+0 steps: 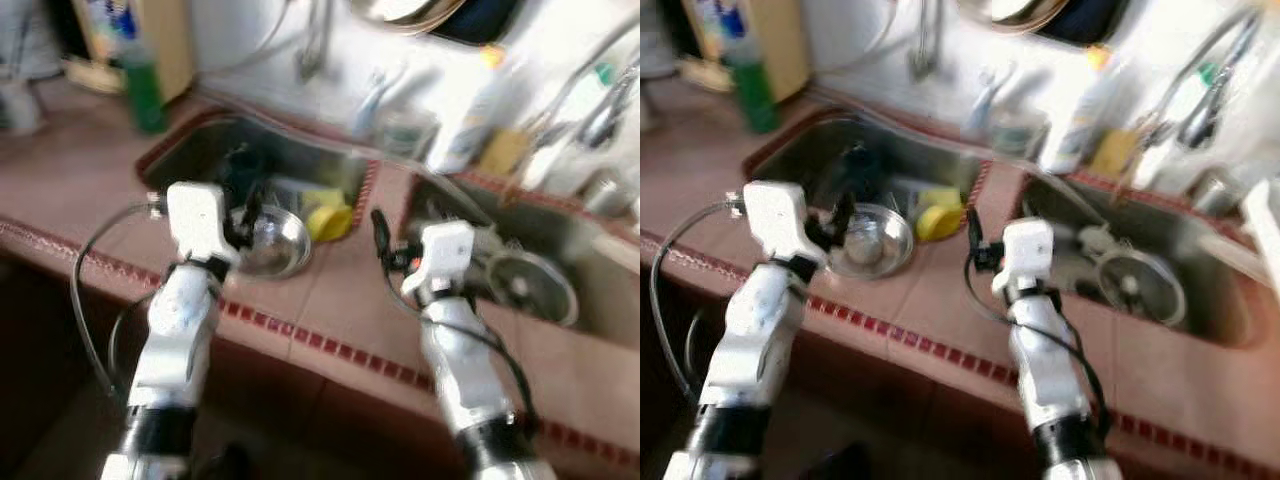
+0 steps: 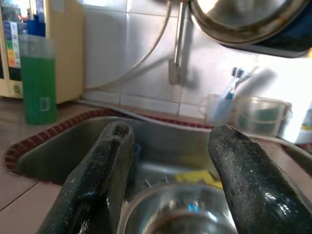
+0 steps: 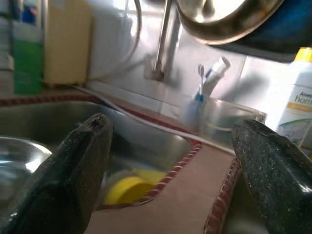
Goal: Kitchen organization
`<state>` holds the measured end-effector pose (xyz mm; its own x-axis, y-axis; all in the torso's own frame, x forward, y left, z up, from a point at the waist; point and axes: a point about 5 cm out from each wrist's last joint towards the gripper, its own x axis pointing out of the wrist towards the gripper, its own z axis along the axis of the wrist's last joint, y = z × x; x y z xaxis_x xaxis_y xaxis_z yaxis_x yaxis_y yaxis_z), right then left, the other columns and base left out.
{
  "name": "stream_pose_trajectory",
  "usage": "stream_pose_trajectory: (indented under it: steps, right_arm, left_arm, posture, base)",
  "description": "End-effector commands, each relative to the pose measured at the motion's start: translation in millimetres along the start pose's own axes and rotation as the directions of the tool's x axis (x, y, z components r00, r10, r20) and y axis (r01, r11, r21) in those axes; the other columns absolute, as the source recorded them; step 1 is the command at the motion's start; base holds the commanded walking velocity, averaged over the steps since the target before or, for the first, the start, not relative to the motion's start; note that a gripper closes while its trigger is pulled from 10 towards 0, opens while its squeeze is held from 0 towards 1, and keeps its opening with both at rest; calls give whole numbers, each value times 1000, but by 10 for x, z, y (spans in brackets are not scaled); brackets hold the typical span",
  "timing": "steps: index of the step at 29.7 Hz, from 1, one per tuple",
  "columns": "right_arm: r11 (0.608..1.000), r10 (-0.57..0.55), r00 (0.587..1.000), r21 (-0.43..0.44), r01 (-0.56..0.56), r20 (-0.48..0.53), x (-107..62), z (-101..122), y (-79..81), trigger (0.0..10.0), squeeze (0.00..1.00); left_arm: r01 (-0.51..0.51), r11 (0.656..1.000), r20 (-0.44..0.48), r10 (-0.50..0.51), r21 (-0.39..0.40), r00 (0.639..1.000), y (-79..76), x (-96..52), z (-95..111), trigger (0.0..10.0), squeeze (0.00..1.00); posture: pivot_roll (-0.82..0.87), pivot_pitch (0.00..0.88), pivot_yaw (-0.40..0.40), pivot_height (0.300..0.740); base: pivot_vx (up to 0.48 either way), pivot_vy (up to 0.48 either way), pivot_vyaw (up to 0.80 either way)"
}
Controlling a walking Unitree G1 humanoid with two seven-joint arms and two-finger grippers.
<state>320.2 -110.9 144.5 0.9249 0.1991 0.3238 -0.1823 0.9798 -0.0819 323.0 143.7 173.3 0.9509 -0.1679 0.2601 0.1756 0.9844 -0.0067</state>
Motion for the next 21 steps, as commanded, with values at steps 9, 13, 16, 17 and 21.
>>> stream_pose_trajectory:
  steps: [9,13,16,17,21]
  right_arm:
    - [1000,-12,1000,-6,12,-1,-17,-2,-52,10000,0]
    - [1000,-7,1000,-9,7,-2,-9,-1,-59,10000,0]
    - [1000,-5,1000,-11,5,-4,-9,-6,-69,10000,0]
    - [1000,-4,1000,-13,4,-4,-9,-6,-71,10000,0]
    - [1000,5,1000,-19,-5,-5,-13,-8,-72,10000,0]
  left_arm:
    - [41,999,40,-41,2,998,-88,46,103,10000,0]
    - [48,999,39,-49,22,998,-80,44,89,10000,0]
    - [73,996,53,-75,42,996,-112,45,97,10000,0]
    - [86,995,56,-89,49,994,-125,44,99,10000,0]
    - [125,992,15,-126,28,992,-161,43,41,10000,0]
  posture:
    - [-152,46,-101,740]
    - [-151,51,-103,740]
    - [-152,52,-103,740]
    - [-152,54,-103,740]
    - [-156,61,-97,740]
  base:
    - [0,0,0]
    - [0,0,0]
    - [0,0,0]
    - [0,0,0]
    - [0,0,0]
